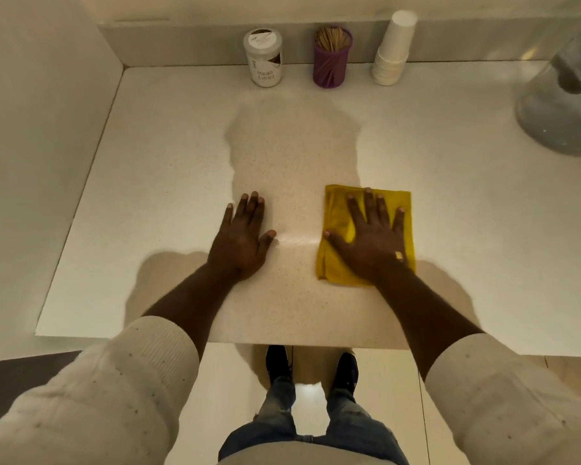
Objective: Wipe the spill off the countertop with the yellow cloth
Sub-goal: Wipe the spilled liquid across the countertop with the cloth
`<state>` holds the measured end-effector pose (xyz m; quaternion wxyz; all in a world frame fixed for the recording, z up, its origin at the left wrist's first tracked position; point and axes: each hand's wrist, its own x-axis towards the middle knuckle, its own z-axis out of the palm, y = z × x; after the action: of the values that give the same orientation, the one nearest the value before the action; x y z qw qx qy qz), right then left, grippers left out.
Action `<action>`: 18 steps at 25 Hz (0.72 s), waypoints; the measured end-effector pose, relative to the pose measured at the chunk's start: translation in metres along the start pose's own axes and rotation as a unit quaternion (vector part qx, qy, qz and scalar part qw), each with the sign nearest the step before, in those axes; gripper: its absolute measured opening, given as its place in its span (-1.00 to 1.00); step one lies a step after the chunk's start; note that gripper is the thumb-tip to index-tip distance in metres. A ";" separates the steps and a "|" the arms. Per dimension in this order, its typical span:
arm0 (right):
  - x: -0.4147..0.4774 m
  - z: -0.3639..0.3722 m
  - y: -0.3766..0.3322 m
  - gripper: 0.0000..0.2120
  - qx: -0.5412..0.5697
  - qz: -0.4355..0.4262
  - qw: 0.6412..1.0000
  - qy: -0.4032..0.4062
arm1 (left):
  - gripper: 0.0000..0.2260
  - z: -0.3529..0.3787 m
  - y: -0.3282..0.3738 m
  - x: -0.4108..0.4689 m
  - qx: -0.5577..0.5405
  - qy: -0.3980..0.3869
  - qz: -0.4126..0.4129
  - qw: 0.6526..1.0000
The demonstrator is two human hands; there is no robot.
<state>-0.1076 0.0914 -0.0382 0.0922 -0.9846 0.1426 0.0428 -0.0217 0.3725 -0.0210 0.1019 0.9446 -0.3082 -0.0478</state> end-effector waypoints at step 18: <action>-0.043 0.033 -0.058 -0.08 0.021 -0.182 0.983 0.030 | -0.33 0.014 0.029 0.002 -0.036 0.041 -0.043 0.998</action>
<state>-0.1339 0.1638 -0.0558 0.1152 -0.9927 -0.0354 -0.0070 -0.0387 0.3460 -0.0283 0.1464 0.9539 -0.2608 -0.0249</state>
